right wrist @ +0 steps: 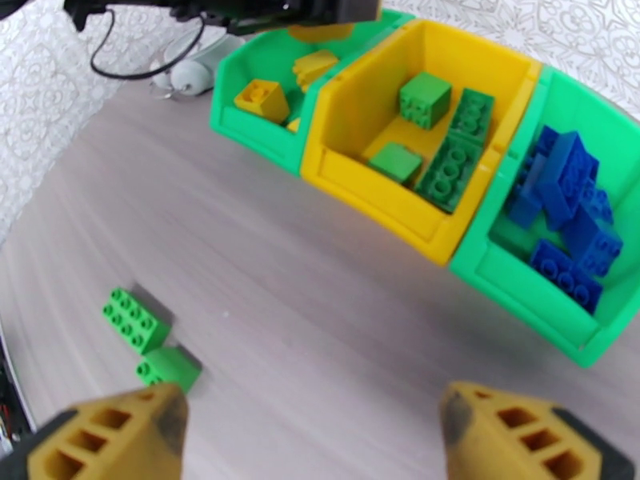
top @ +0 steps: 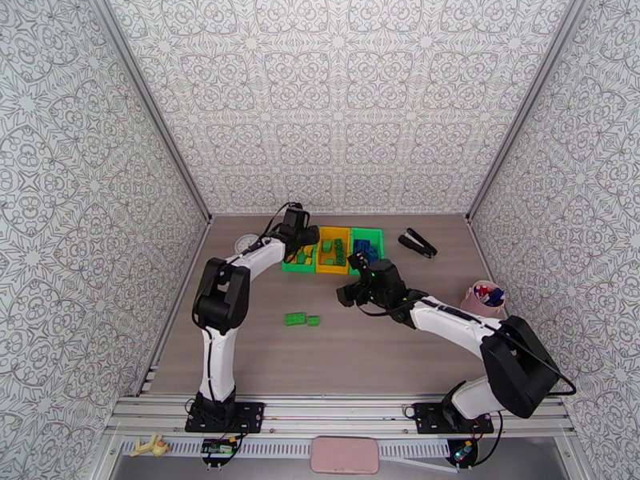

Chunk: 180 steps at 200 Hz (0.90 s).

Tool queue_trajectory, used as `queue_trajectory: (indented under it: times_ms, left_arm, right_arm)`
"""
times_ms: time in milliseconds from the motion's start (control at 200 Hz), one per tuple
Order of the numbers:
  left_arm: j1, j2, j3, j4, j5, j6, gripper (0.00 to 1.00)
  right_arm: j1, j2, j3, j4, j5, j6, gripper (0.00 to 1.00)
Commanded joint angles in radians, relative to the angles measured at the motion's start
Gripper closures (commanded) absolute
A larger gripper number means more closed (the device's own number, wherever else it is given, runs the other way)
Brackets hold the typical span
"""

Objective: Sort the legos into containers by color

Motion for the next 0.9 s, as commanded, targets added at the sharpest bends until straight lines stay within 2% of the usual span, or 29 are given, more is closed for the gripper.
queue_trajectory:
  times_ms: [0, 135, 340, 510, 655, 765, 895]
  left_arm:
    - [0.011, -0.040, -0.001, 0.029, 0.018, 0.003, 0.15]
    - [0.015, -0.121, -0.052, 0.042, 0.010, 0.002, 0.01]
    - [0.025, -0.354, -0.288, 0.135, -0.003, -0.022, 0.00]
    - [0.060, -0.550, -0.543, 0.201, -0.004, -0.077, 0.00]
    - [0.095, -0.687, -0.690, 0.165, -0.018, -0.083, 0.00]
    - [0.134, -0.760, -0.780, 0.139, -0.026, -0.083, 0.00]
    - [0.178, -0.827, -0.853, 0.114, -0.029, -0.077, 0.00]
  right_arm:
    - [0.024, -0.020, 0.036, -0.056, -0.002, -0.052, 0.13]
    - [0.057, -0.009, 0.052, -0.081, -0.042, -0.125, 0.12]
    - [0.127, 0.040, 0.082, -0.086, -0.183, -0.325, 0.09]
    - [0.167, 0.123, 0.180, -0.272, -0.303, -0.603, 0.08]
    - [0.167, 0.238, 0.321, -0.462, -0.335, -0.809, 0.08]
    - [0.179, 0.345, 0.451, -0.591, -0.327, -0.892, 0.09]
    - [0.206, 0.443, 0.552, -0.655, -0.253, -0.945, 0.09]
